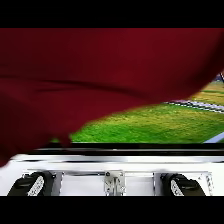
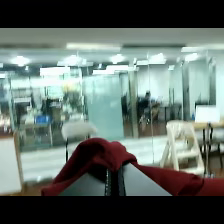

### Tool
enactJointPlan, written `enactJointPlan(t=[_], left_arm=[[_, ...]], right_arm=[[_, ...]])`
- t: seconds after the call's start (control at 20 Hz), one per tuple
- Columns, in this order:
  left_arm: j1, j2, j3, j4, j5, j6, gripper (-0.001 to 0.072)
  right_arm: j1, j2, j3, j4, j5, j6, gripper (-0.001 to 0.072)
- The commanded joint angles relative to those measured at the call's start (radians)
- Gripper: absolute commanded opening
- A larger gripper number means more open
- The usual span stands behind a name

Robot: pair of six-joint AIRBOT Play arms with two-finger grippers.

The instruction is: Fold the shirts.

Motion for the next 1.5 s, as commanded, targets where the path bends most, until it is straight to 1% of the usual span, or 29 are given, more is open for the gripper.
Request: enactJointPlan(t=[0.0,0.1,0.2,0.3,0.45,0.55,0.65,0.8,0.95,1.0,1.05,1.1,1.15,1.2,1.25,1.3,1.35,1.4,1.45], left_arm=[[0.0,-0.064,0.009,0.146,-0.238,-0.014,0.0043],[0.0,-0.141,0.003,0.154,-0.365,-0.033,0.0043],[0.0,-0.222,-0.039,0.136,-0.409,-0.091,0.0043],[0.0,-0.312,-0.103,0.106,-0.397,-0.103,0.0043],[0.0,-0.483,-0.179,0.047,-0.367,-0.103,0.0044],[-0.006,-0.623,-0.198,-0.037,-0.368,-0.103,0.0044],[-0.034,-0.752,-0.199,-0.083,-0.367,-0.103,0.0043],[-0.098,-0.919,-0.199,-0.085,-0.372,-0.103,0.0043],[-0.167,-1.047,-0.199,-0.085,-0.403,-0.109,0.0044],[-0.183,-1.071,-0.199,-0.085,-0.41,-0.136,0.0076],[-0.192,-1.085,-0.198,-0.085,-0.423,-0.16,0.0184],[-0.192,-1.086,-0.197,-0.074,-0.446,-0.159,0.0284],[-0.179,-1.079,-0.187,-0.016,-0.495,-0.162,0.0306],[-0.161,-1.071,-0.165,0.1,-0.571,-0.199,0.0306],[-0.133,-1.064,-0.134,0.269,-0.683,-0.268,0.0306],[-0.105,-1.057,-0.113,0.408,-0.788,-0.292,0.035],[-0.074,-1.04,-0.108,0.522,-0.876,-0.29,0.0491],[-0.041,-1.018,-0.111,0.579,-0.927,-0.29,0.0652],[-0.013,-0.998,-0.121,0.571,-0.948,-0.289,0.0717]], right_arm=[[-0.001,-0.088,0.008,-0.199,0.302,0.071,0.0063],[-0.001,-0.18,-0.024,-0.258,0.418,0.056,0.0063],[-0.001,-0.271,-0.1,-0.3,0.431,0.013,0.0063],[-0.001,-0.379,-0.18,-0.357,0.363,-0.008,0.0063],[-0.001,-0.558,-0.219,-0.421,0.205,-0.007,0.0063],[-0.001,-0.666,-0.219,-0.418,0.09,-0.002,0.0064],[0.002,-0.752,-0.219,-0.412,-0.005,0.02,0.0064],[0.005,-0.862,-0.219,-0.356,-0.058,0.077,0.0064],[0.015,-0.943,-0.219,-0.253,-0.03,0.079,0.0064],[0.019,-0.958,-0.219,-0.224,-0.023,0.077,0.0065],[0.019,-0.961,-0.219,-0.194,-0.023,0.068,0.0102],[0.019,-0.957,-0.214,-0.17,-0.031,0.048,0.0269],[0.012,-0.952,-0.198,-0.162,-0.011,0.019,0.0545],[0.002,-0.939,-0.169,-0.166,0.051,-0.038,0.0671],[-0.011,-0.921,-0.142,-0.189,0.13,-0.097,0.0671],[-0.026,-0.896,-0.121,-0.27,0.226,-0.143,0.0671],[-0.041,-0.866,-0.12,-0.388,0.297,-0.15,0.067],[-0.059,-0.842,-0.124,-0.482,0.357,-0.148,0.067],[-0.083,-0.821,-0.14,-0.519,0.4,-0.146,0.0667]])
